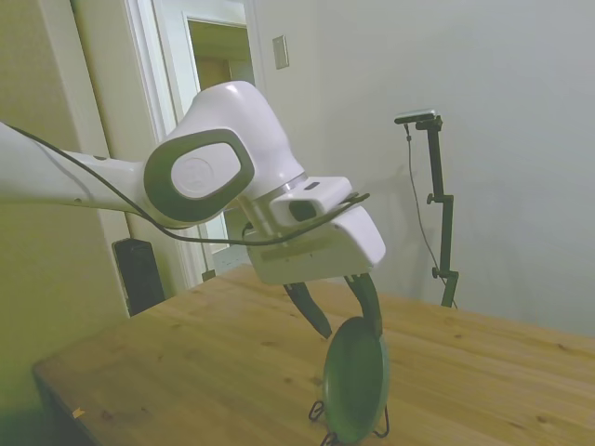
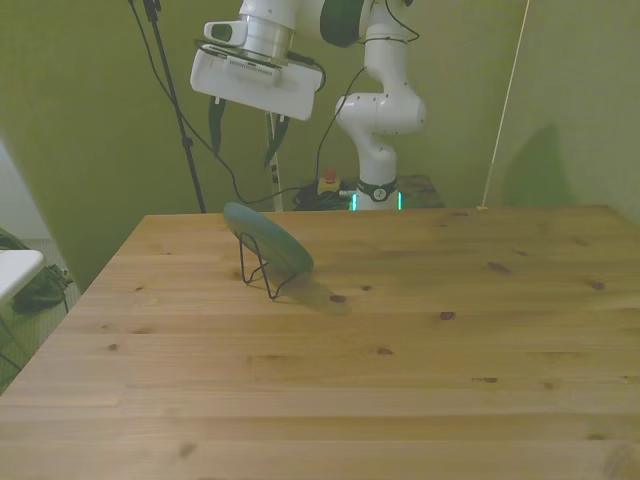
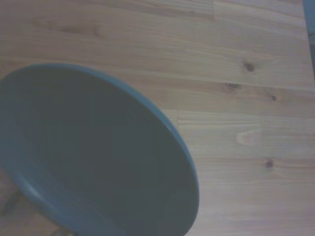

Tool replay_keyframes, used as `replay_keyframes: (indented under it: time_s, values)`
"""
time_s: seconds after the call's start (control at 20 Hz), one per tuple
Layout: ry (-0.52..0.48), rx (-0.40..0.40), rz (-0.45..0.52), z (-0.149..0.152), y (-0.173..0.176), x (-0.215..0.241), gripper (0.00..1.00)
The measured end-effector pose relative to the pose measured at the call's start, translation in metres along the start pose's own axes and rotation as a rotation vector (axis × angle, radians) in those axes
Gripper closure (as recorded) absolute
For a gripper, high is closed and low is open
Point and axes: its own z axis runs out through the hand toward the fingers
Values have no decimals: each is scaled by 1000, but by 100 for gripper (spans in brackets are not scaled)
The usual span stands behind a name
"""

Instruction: Unload the plate

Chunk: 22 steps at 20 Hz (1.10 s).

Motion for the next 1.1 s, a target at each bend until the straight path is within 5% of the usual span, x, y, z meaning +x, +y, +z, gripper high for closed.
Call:
replay_keyframes:
  time_s: [0.4,1.1]
  values:
    - [82,43,-30,3,-8,15,0]
    - [46,99,-154,59,-34,22,0]
